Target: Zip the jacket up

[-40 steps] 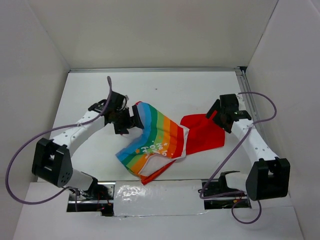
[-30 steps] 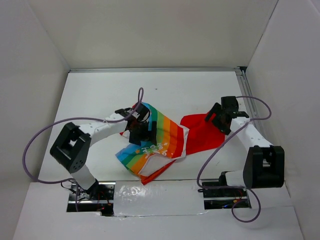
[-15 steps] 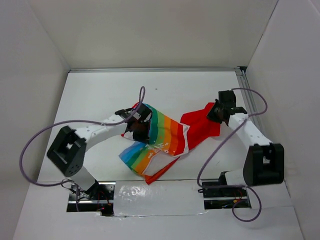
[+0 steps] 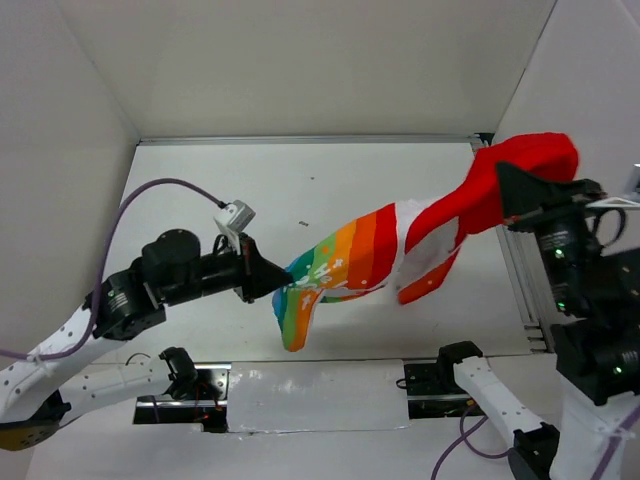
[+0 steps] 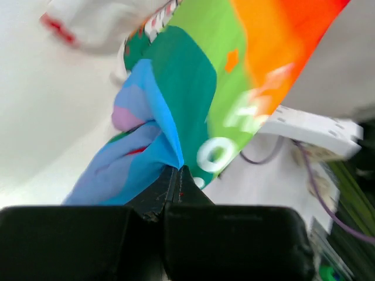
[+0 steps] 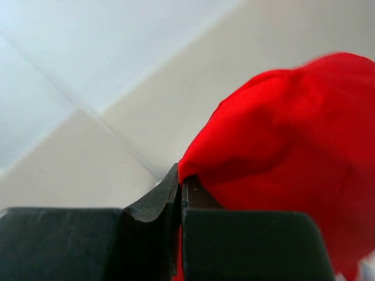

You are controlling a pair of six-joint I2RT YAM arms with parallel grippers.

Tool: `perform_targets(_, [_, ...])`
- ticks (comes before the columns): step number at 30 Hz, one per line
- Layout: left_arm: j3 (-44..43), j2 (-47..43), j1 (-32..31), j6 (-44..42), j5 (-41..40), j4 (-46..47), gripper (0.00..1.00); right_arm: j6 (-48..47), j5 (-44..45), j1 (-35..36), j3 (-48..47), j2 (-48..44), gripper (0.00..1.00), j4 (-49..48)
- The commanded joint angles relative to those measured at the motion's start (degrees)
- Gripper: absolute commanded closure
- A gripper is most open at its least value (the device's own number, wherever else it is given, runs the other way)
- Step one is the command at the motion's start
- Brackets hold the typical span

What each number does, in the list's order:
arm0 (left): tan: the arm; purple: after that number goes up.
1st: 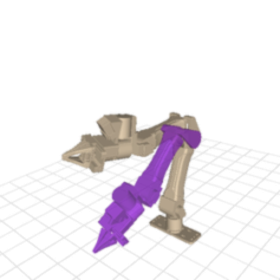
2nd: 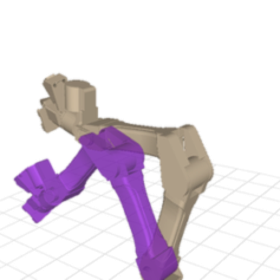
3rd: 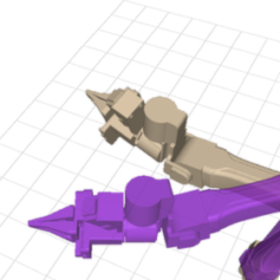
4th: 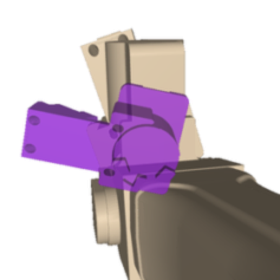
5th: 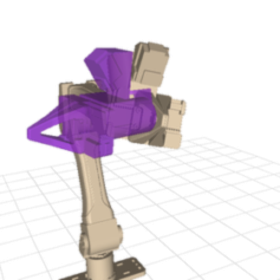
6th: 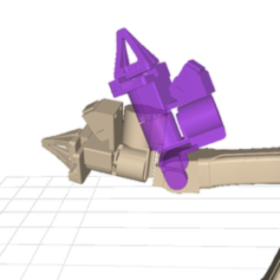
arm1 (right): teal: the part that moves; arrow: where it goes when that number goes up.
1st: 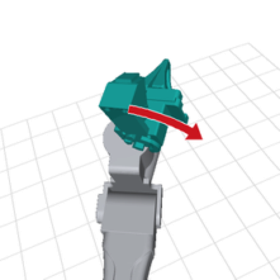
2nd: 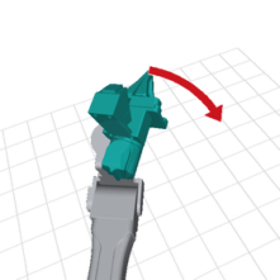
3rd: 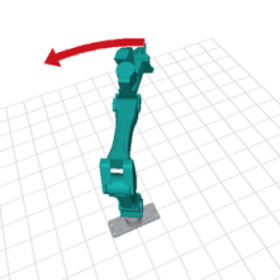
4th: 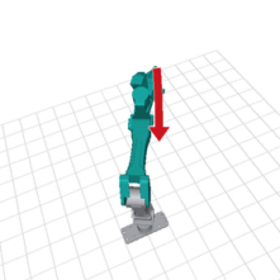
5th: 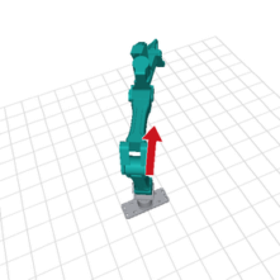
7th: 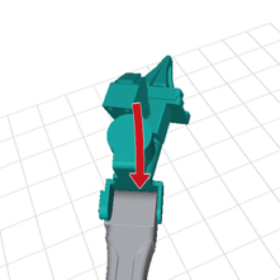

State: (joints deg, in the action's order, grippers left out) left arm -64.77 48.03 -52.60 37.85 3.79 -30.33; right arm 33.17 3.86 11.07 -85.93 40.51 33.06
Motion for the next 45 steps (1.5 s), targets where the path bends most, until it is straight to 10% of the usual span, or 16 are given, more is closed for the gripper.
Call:
perform_targets(1, [-1.1, -3.9, -1.6, -0.9, 5.5, 2.6, 1.0, -2.3, -2.9, 0.4, -9.8, 4.5, 1.0, 2.5])
perform_targets(10, [-1.1, 4.5, -0.9, 18.8, -10.3, -9.7, 1.0, -1.1, 2.3, 4.6, -22.4, 31.2, 1.0, 6.8])
perform_targets(17, [6.9, 23.4, 26.8, 16.2, 15.5, -0.3, 0.98, -1.3, 1.6, 9.8, -29.4, 64.6, 0.93, 5.9])
perform_targets(18, [5.6, 27.7, 27.5, 15.3, 14.0, -1.5, 0.84, -2.0, -0.1, 9.6, -36.1, 73.5, 0.59, 8.5])
perform_targets(21, [-0.6, 33.1, 27.6, 10.9, 9.6, -6.2, 0.01, -3.5, -3.0, 10.6, -50.6, 85.5, 0.11, 16.3])
perform_targets(22, [-1.4, 33.4, 26.9, 10.2, 9.2, -6.2, 0.01, -3.6, -0.6, 11.2, -51.6, 86.1, 0.08, 16.9])
perform_targets(36, [10.5, 20.1, 27.4, 11.4, 6.1, -7.6, 0.01, 7.8, 3.8, 13.8, 30.4, 33.2, 0.0, 0.3])
perform_targets(45, [16.9, 23.4, 31.9, 6.5, 10.8, 1.4, 0.01, 10.4, 3.9, 16.6, 44.7, 24.5, 0.06, -0.3])
